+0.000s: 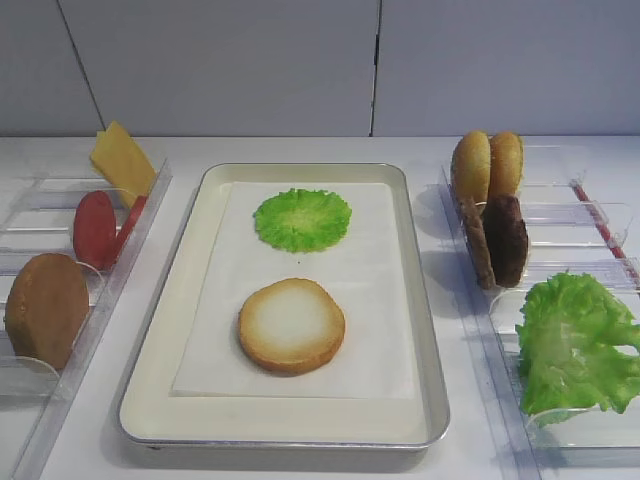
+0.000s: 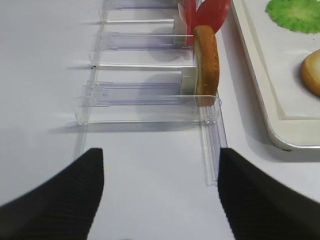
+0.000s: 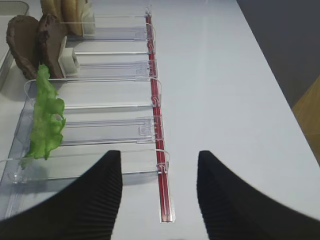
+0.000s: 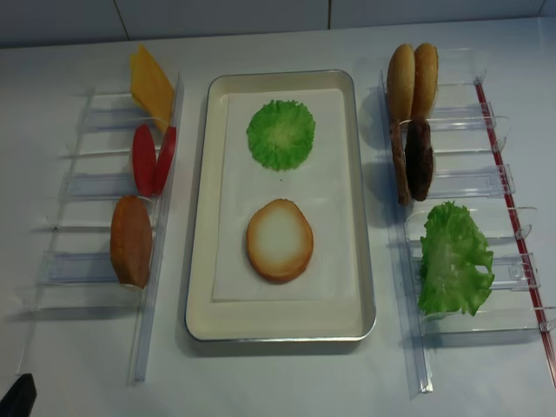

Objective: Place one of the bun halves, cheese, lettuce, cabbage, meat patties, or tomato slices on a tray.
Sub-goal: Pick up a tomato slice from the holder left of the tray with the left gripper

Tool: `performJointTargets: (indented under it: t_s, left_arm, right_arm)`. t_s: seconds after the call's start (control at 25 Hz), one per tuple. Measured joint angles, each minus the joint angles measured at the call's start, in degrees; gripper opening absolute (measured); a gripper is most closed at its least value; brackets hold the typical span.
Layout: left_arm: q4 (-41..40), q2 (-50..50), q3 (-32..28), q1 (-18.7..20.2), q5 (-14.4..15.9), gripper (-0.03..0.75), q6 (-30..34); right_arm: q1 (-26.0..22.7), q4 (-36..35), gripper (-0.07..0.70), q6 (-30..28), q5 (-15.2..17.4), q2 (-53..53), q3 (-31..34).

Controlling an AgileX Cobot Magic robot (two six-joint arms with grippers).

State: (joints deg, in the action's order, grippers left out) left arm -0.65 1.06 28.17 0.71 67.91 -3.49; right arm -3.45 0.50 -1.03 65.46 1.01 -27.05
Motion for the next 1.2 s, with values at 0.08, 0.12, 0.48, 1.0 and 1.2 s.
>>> performJointTargets:
  t_s: [0.08, 0.12, 0.48, 1.0, 1.2]
  left_arm:
    - [0.00, 0.00, 0.00, 0.00, 0.00, 0.471, 0.00]
    - [0.00, 0.00, 0.00, 0.00, 0.00, 0.471, 0.00]
    - [0.00, 0.00, 0.00, 0.00, 0.00, 0.471, 0.00]
    - [17.94, -19.17, 8.68, 0.00, -9.60, 0.471, 17.12]
    - [28.50, -34.35, 14.20, 0.00, -12.89, 0.471, 27.49]
  right_arm:
    - [0.00, 0.00, 0.363, -0.12, 0.00, 0.00, 0.00]
    - [0.00, 0.00, 0.363, -0.12, 0.00, 0.00, 0.00]
    - [0.00, 0.00, 0.363, -0.12, -0.04, 0.00, 0.00]
    - [0.00, 0.00, 0.361, -0.19, -0.04, 0.00, 0.00]
    - [0.00, 0.00, 0.360, -0.19, -0.04, 0.00, 0.00]
